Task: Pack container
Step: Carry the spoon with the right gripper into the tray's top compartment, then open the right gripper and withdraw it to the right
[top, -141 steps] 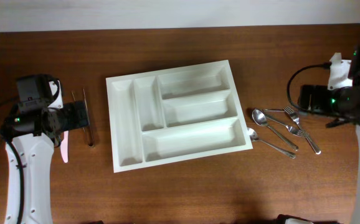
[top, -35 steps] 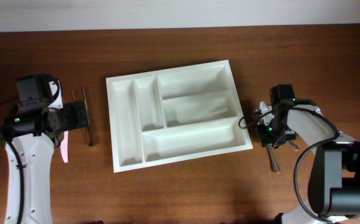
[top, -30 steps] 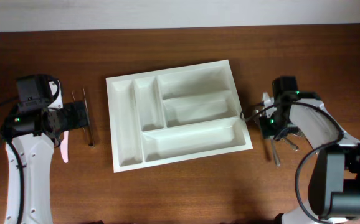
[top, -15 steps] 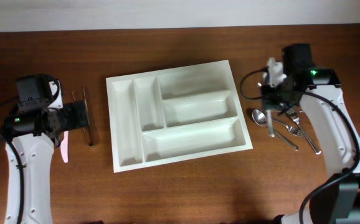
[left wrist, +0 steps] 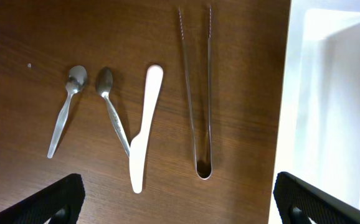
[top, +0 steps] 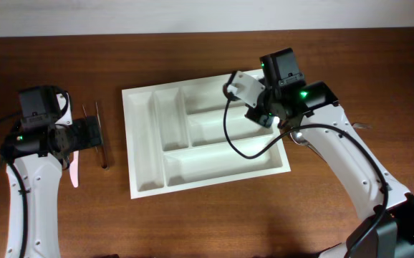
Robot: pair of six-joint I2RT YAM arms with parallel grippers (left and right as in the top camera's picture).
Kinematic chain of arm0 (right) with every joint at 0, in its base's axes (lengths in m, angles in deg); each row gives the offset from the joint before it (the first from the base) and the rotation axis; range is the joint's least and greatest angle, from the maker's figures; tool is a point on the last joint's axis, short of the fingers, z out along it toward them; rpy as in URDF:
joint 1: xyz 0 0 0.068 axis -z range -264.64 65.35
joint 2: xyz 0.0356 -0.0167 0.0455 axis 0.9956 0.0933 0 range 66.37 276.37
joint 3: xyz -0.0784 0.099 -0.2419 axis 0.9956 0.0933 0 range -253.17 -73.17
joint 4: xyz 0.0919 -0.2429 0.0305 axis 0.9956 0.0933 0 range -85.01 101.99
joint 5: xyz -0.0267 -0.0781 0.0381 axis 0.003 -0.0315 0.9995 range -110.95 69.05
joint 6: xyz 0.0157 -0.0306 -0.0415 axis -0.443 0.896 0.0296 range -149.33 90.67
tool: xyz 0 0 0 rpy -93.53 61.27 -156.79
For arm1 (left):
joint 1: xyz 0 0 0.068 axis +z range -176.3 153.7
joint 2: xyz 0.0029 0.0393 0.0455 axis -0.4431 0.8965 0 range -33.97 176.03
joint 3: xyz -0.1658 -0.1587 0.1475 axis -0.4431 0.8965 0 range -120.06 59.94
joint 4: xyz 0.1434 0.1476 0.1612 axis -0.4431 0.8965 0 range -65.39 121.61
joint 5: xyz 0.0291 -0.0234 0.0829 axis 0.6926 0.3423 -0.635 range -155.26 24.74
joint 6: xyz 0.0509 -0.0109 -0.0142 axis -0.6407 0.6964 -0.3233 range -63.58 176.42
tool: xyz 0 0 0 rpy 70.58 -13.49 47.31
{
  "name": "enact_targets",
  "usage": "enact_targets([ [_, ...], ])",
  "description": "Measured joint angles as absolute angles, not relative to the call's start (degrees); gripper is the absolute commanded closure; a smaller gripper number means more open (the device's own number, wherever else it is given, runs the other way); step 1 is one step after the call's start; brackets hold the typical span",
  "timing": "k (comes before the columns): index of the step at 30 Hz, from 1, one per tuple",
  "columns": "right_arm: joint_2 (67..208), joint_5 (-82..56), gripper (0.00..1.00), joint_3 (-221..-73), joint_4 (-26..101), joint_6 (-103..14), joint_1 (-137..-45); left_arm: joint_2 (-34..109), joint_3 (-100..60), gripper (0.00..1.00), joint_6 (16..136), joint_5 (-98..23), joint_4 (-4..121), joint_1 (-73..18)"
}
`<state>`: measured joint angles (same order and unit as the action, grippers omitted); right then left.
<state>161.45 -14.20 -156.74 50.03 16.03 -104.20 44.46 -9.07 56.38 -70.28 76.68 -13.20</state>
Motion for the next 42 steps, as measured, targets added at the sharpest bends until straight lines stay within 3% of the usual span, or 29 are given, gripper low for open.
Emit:
enact_targets([
  [7,166.7,-14.1,0.96,-157.0,39.3,24.8,-104.2,44.5,-9.1,0.01,56.4,-70.3,76.7,-13.2],
  [20,182.7,-14.2,0.96,-157.0,24.9,27.6,-104.2,44.5,-9.1,0.01,56.4,-70.3,76.7,-13.2],
  [21,183.0,-14.2,0.9,-157.0,24.9,27.6,-104.2,44.5,-9.1,0.01,56.4,-70.3,76.7,-13.2],
  [23,183.2,-14.3,0.51,-157.0,24.8,26.2,-104.2,44.5,-9.1,0.01,56.4,-70.3,76.7,-13.2],
  [29,182.7,-16.6,0.31,-158.2,28.5,17.4,-104.2,44.5,-9.1,0.01,56.4,-70.3,76.7,-13.2],
  [31,181.2,-17.6,0.19,-160.0,32.7,10.7,-104.2,44.5,-9.1,0.01,56.4,-70.3,76.7,-13.2],
  [37,171.7,-18.3,0.15,-170.3,53.0,-6.5,-101.1,44.5,-9.1,0.01,56.4,-70.3,76.7,-13.2],
  [42,163.1,-18.1,0.18,-174.9,61.8,-18.2,-89.8,44.5,-9.1,0.01,56.4,-70.3,76.7,-13.2],
])
